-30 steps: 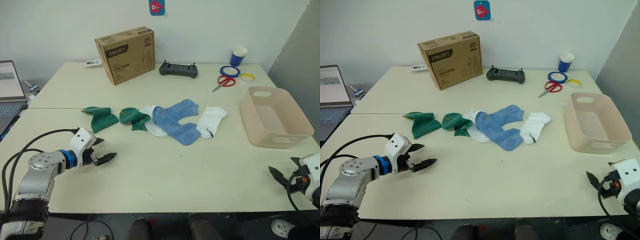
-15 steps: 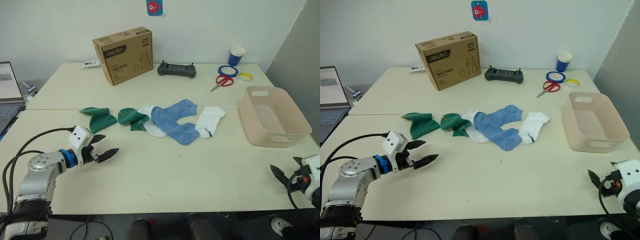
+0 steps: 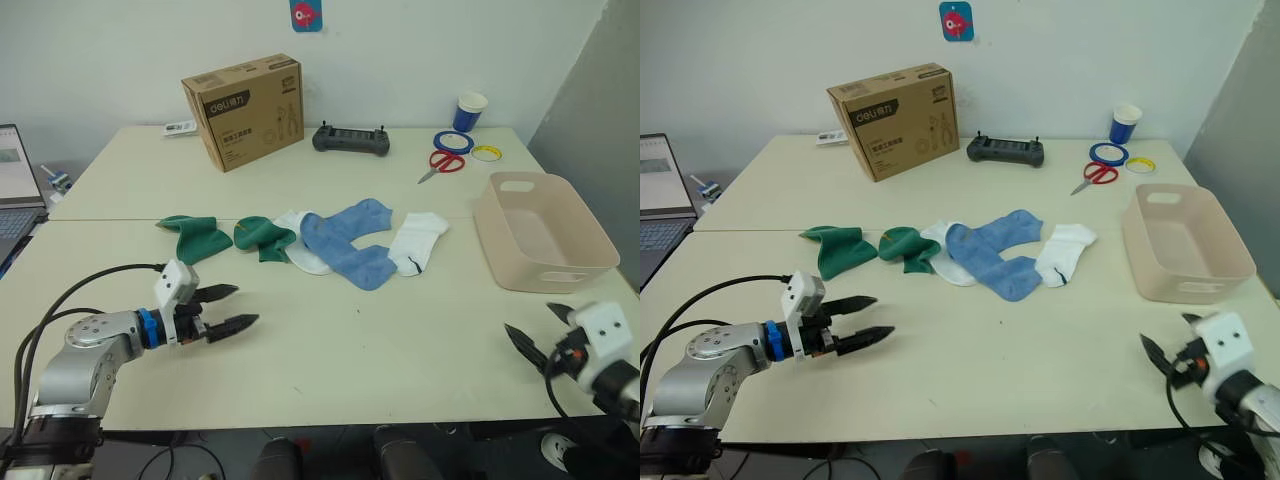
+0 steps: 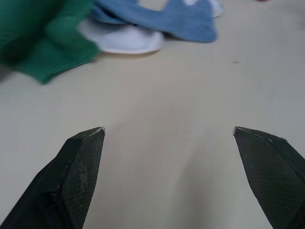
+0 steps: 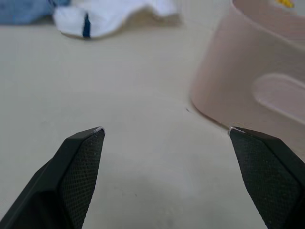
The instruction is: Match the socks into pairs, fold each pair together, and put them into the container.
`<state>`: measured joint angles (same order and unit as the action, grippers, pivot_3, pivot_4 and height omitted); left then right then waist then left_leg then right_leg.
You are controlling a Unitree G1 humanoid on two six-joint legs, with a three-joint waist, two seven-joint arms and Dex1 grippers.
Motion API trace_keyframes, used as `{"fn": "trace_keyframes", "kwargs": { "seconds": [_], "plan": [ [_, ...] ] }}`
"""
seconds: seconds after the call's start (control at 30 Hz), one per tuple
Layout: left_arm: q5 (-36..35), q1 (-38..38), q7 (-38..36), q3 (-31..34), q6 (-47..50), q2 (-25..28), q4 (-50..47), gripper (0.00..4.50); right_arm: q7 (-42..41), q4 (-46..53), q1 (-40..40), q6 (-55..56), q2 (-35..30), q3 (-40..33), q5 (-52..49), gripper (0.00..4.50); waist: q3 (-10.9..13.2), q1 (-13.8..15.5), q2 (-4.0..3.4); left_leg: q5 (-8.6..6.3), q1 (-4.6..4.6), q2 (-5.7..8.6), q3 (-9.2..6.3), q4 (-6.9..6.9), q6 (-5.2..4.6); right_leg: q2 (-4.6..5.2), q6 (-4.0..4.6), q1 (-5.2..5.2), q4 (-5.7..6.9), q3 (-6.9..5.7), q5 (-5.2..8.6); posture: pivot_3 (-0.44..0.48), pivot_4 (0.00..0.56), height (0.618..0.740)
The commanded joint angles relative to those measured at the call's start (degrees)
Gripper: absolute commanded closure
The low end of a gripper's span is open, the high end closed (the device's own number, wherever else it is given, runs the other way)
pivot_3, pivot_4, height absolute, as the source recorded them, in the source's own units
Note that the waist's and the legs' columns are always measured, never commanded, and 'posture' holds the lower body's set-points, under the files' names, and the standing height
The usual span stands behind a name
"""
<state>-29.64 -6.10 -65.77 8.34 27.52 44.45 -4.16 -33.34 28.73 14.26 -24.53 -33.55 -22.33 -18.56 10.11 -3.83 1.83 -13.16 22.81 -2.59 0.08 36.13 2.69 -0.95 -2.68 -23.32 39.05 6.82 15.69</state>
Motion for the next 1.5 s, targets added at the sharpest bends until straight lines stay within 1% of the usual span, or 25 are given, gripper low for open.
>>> {"fn": "trace_keyframes", "kwargs": {
  "seconds": [0.03,0.1,0.23,0.3,0.4,0.5,0.6,0.8,1.0,1.17,1.27,1.43,1.5],
  "plan": [
    [-5.89,0.04,-0.29,0.73,4.90,1.00,-9.78,0.00,3.39,3.12,-6.54,-2.97,1.22,6.40,0.67,0.03,-0.01,0.02,0.04,0.00,0.00,-0.01,-0.03,0.00,0.00,-0.01,0.00,0.00,0.00,-0.02,0.00,0.000,0.150,0.723],
    [-9.51,-0.18,0.08,1.15,7.57,0.88,-14.75,0.00,5.63,1.25,-12.54,-3.54,3.40,12.27,2.84,0.03,0.00,-0.05,0.06,0.00,0.02,-0.02,-0.07,0.00,0.00,-0.02,0.01,0.00,0.00,-0.06,0.00,0.000,0.150,0.723],
    [-13.69,0.57,0.71,2.55,11.39,2.13,-19.20,0.00,7.76,-3.51,-19.61,-2.90,6.02,20.17,7.48,0.03,0.00,0.10,0.05,0.00,0.03,0.00,-0.10,-0.01,0.00,-0.02,0.03,-0.01,-0.02,-0.08,0.02,0.000,0.150,0.723],
    [-15.36,1.35,-1.35,4.03,9.72,2.05,-20.32,0.00,8.97,-6.99,-23.77,-2.38,7.64,24.71,10.46,0.03,0.00,0.11,0.06,0.00,0.05,0.00,-0.11,-0.02,0.00,-0.02,0.04,-0.02,-0.04,-0.09,0.03,0.000,0.150,0.723],
    [-16.39,1.31,-1.37,5.11,9.07,1.66,-19.83,0.00,11.62,-12.45,-28.38,-3.24,10.93,27.96,13.28,0.03,0.01,0.07,0.08,0.01,0.06,0.00,-0.10,0.00,0.00,-0.02,0.05,-0.06,-0.02,-0.10,0.02,0.000,0.150,0.723],
    [-16.55,1.49,-1.31,5.21,8.79,2.04,-19.62,0.00,14.50,-14.89,-31.09,-6.95,15.34,27.90,12.86,0.03,0.01,0.10,0.08,0.01,0.04,-0.01,-0.12,0.00,0.00,-0.03,0.06,-0.05,0.00,-0.11,0.02,0.000,0.150,0.723],
    [-16.60,2.23,-1.51,5.64,8.48,2.28,-19.76,0.00,15.15,-12.76,-31.11,-13.97,19.35,26.78,9.16,0.03,0.00,0.21,0.09,0.01,0.10,-0.01,-0.14,0.00,0.00,-0.03,0.07,-0.07,-0.03,-0.13,0.03,0.000,0.150,0.723],
    [-15.88,3.03,-1.81,5.55,7.80,2.76,-19.98,0.00,15.36,-12.90,-29.80,-18.73,21.10,28.09,9.26,0.03,0.00,0.33,0.09,0.01,0.12,-0.01,-0.18,-0.01,0.00,-0.02,0.13,-0.07,-0.03,-0.18,0.07,0.000,0.150,0.723],
    [-15.34,2.65,-1.50,4.55,7.31,3.11,-20.25,0.00,17.43,-15.93,-31.47,-19.83,25.09,26.93,8.87,0.03,0.00,-0.14,0.09,0.01,0.07,-0.03,-0.18,-0.01,0.00,-0.03,0.17,-0.07,0.02,-0.18,0.07,0.000,0.150,0.723],
    [-15.03,2.28,-1.39,4.06,7.15,3.34,-20.20,0.00,17.38,-15.73,-32.54,-18.93,24.74,28.54,10.08,0.03,0.00,-0.53,0.09,0.01,0.11,-0.03,-0.21,-0.02,0.00,-0.03,0.16,-0.07,-0.02,-0.21,0.07,0.000,0.150,0.723],
    [-15.15,1.82,-1.06,3.89,7.45,3.32,-20.30,0.00,17.29,-14.32,-32.79,-17.69,23.02,29.75,12.02,0.03,0.00,-0.62,0.09,0.01,0.12,-0.03,-0.21,-0.02,0.00,-0.03,0.15,-0.08,-0.02,-0.21,0.07,0.000,0.150,0.723],
    [-15.16,2.06,-0.98,3.81,7.30,3.39,-20.49,0.00,14.17,-6.26,-29.69,-23.73,20.55,29.05,7.94,0.03,0.00,-0.72,0.09,0.01,0.12,-0.03,-0.22,-0.03,0.00,-0.03,0.15,-0.08,-0.02,-0.21,0.07,0.000,0.150,0.723],
    [-15.21,2.14,-0.96,3.86,7.28,3.41,-20.58,0.00,13.61,-4.65,-28.62,-26.14,20.53,28.25,6.13,0.03,0.00,-0.77,0.10,0.01,0.12,-0.04,-0.25,-0.05,0.00,-0.03,0.16,-0.08,-0.03,-0.23,0.08,0.000,0.150,0.723]
  ]
}}
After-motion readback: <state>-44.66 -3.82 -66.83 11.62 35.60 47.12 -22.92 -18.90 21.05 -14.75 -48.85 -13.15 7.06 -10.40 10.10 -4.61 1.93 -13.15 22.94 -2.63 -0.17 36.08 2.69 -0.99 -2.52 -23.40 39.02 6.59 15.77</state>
